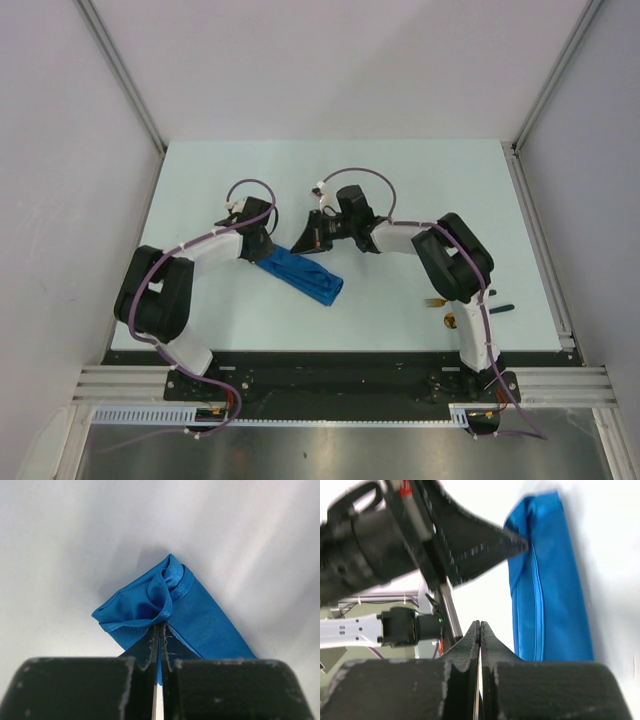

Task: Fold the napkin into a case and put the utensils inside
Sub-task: Grasp the top corner of the smaller rectangle folded napkin at the center of the board, then pick up the smaller rectangle-folded napkin.

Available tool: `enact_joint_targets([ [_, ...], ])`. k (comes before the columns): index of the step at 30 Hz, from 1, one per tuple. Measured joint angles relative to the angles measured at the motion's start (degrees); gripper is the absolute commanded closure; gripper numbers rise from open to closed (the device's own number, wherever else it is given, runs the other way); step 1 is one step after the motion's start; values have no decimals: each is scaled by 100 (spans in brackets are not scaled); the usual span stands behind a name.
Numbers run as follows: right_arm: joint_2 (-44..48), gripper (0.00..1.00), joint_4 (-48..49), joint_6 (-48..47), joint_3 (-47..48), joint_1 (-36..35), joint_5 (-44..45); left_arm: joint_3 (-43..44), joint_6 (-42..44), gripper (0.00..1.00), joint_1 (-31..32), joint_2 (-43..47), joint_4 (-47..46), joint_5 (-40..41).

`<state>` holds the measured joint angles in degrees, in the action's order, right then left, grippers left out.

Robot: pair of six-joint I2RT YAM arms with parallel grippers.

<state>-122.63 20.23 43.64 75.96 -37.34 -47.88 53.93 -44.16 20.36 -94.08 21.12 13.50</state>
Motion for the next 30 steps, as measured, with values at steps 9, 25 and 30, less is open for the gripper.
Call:
enact_joint_targets([
  [9, 531, 99, -63, -378, -1327, 42, 90, 33, -42, 84, -59, -63, -2, -11],
  [25, 529, 100, 236, -413, -1862, -256, 240, 295, 295, 47, -83, 522, 382, -428],
  [30, 651, 99, 52, -481, -1862, -258, 267, 310, 422, 64, -118, 1016, 492, -638],
])
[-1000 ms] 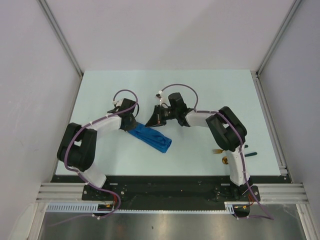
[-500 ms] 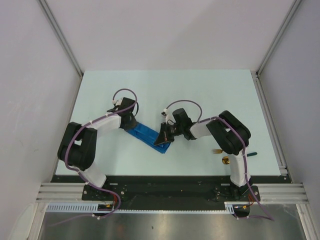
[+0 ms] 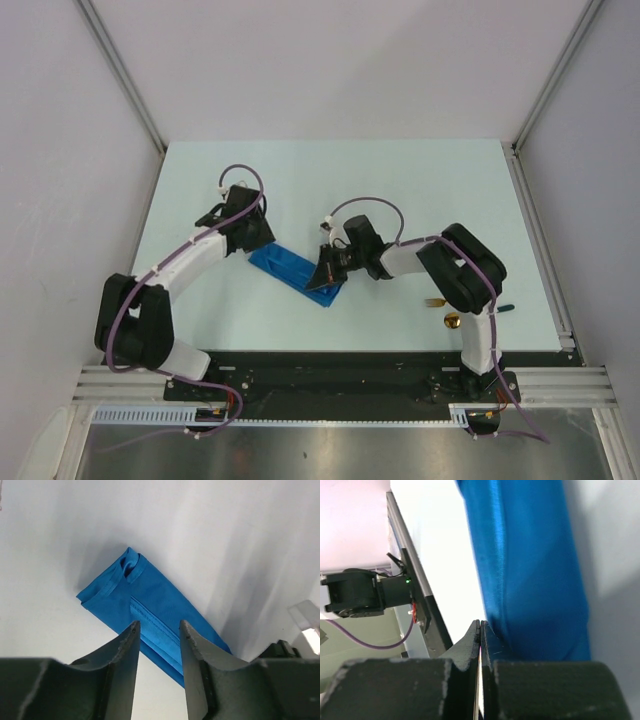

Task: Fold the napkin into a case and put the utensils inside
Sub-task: Pick up the smaller rectangle-folded napkin.

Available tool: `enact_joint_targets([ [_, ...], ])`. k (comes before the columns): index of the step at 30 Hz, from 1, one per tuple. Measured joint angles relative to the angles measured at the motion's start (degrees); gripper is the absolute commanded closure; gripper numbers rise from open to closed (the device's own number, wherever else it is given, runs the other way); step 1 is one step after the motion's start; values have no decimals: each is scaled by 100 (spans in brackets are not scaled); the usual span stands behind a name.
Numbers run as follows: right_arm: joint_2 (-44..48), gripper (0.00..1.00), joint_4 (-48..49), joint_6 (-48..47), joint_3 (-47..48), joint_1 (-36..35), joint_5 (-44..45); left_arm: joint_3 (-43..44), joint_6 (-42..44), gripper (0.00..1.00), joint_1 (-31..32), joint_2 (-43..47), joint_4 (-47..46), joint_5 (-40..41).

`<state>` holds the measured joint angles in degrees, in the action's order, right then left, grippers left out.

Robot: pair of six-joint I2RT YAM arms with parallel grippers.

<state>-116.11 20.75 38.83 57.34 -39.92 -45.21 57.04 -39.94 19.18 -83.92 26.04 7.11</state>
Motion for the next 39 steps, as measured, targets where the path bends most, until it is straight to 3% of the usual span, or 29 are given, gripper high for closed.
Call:
enact_joint_targets([
  [4, 391, 99, -205, -59, 28, 9, 39, 0, 37, 80, -37, -70, 48, -103],
  [7, 664, 99, -289, -136, 72, 46, 59, 0, 37, 85, -105, -254, 13, -208],
  [19, 610, 100, -157, -289, -258, 212, 127, 129, -66, 92, -321, -1523, -299, -350],
  [28, 278, 99, -236, -420, -492, 37, 249, 295, -116, 86, -323, -1672, -492, -289],
  [33, 503, 97, -1019, -813, -203, -103, 584, 262, -92, 68, -319, -1329, -385, -286],
  [36, 791, 77, -1628, -1082, 96, -227, 833, 264, -22, 56, -319, -756, -232, -310],
  [39, 1078, 44, -2297, -1399, 507, -358, 1154, 332, 125, 50, -321, -133, -2, -332],
])
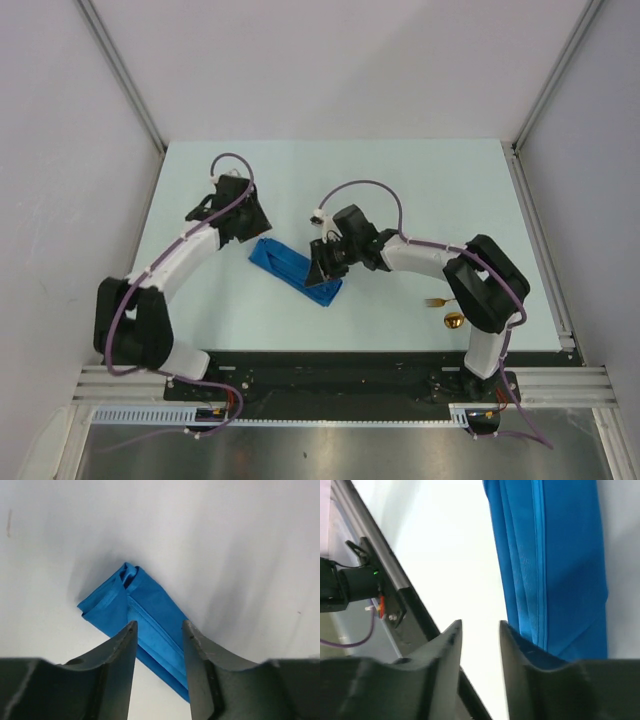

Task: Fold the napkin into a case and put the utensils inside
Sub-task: Pick up the smaller rectangle-folded napkin.

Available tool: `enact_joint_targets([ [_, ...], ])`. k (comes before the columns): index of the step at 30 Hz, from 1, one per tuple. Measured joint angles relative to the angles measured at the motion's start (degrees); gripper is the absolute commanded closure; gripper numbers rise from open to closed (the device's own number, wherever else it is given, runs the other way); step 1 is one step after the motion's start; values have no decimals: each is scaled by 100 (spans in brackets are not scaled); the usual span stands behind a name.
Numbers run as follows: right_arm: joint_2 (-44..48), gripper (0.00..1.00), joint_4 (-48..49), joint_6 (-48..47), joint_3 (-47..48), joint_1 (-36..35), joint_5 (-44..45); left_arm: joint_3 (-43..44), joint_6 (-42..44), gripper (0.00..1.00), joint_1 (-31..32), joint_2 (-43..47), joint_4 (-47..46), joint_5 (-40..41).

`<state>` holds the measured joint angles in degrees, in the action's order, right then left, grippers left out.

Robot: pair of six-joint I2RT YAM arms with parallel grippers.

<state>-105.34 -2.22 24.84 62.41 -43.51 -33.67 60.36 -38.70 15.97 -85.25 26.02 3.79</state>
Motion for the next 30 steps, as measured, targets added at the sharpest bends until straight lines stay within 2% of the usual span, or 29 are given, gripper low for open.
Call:
enact_joint_targets([
  [3, 94, 29, -658, -446, 636, -170, 518, 140, 173, 48, -37, 623, 188, -7],
  [6, 46, 22, -1220, -966, 1266, -409, 1185, 118, 212, 43, -267, 1320, 369, -9],
  [9, -142, 19, -1611, -1478, 1779, -671, 1801, -85, 203, 36, -640, 2122, 496, 87],
  [13, -734, 18, -2070, -2118, 2444, -979, 2542, -229, 173, 35, -968, 3099, 715, 319],
  [20, -1453, 18, -2621, -2835, 2826, -1215, 3322, -247, 275, 36, -1005, 3069, 807, 162],
  [30, -1698, 22, -2938, -3139, 3130, -1379, 3849, -498, 282, 36, -1005, 2999, 804, -219],
])
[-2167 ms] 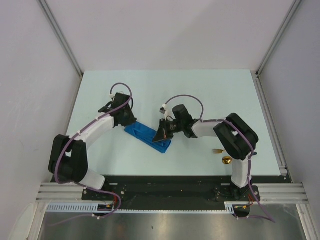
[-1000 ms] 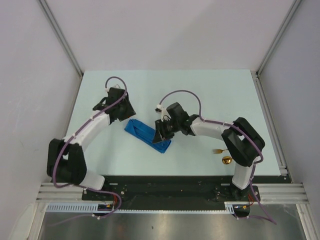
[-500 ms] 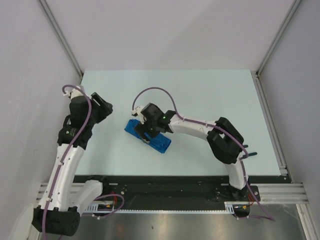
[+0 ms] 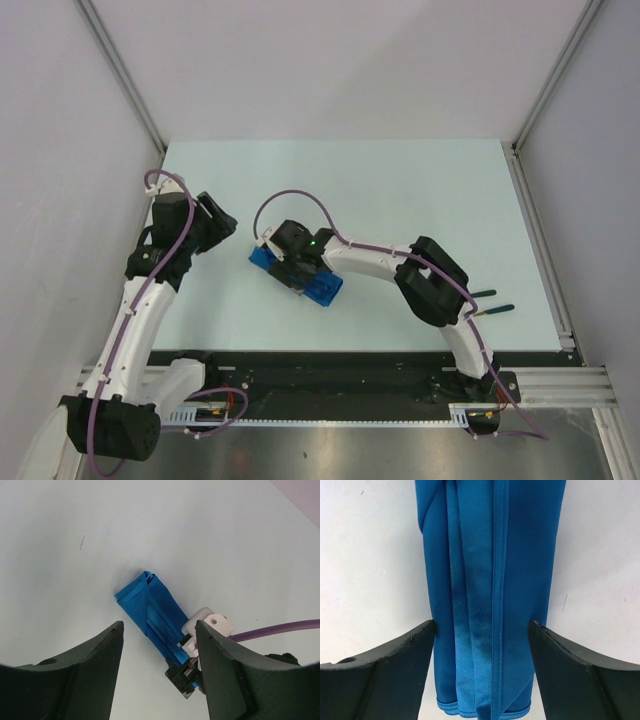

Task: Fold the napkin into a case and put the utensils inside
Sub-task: Pick up the smaller rectangle-folded napkin.

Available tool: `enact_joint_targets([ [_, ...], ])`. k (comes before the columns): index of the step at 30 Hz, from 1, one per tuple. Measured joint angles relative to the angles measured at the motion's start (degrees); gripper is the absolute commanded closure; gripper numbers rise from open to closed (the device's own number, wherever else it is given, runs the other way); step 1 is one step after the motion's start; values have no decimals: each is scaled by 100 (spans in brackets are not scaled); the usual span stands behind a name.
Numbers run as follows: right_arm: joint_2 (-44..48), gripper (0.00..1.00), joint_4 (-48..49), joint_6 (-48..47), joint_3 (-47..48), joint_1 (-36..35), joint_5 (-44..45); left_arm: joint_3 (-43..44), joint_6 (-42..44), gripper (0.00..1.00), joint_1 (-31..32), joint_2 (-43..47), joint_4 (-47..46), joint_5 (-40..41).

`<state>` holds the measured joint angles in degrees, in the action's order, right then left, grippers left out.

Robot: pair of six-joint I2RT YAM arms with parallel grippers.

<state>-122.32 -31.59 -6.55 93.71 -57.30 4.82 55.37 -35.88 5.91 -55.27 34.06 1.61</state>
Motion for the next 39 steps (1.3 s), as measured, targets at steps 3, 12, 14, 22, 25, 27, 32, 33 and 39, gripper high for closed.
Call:
enact_joint_targets([
  [3, -2, 24, -85, -31, 33, -109, 149, 0, 0, 36, 0, 0, -2, -57],
  [12, -83, 36, -144, -74, 317, -289, 289, 0, 2, 36, 0, 0, -2, -203],
  [14, -138, 37, -149, -66, 323, -264, 284, 0, 2, 36, 0, 0, -2, -210],
  [22, -264, 45, -151, -55, 321, -149, 208, -2, 35, 36, 0, 0, -2, -227],
  [25, -291, 48, -140, -57, 321, -144, 144, -11, 37, 36, -2, 2, -2, -229],
  [27, -297, 55, -131, -57, 321, -144, 103, -22, 37, 36, -2, 2, -2, -234],
  [32, -317, 70, -114, -61, 321, -168, 4, -31, 39, 36, -4, 4, -2, -236],
  [33, -321, 71, -107, -61, 321, -181, 4, -31, 39, 36, -4, 7, -2, -234],
  [39, -326, 83, -76, -52, 321, -214, 59, -31, 39, 36, -11, 7, -4, -240],
])
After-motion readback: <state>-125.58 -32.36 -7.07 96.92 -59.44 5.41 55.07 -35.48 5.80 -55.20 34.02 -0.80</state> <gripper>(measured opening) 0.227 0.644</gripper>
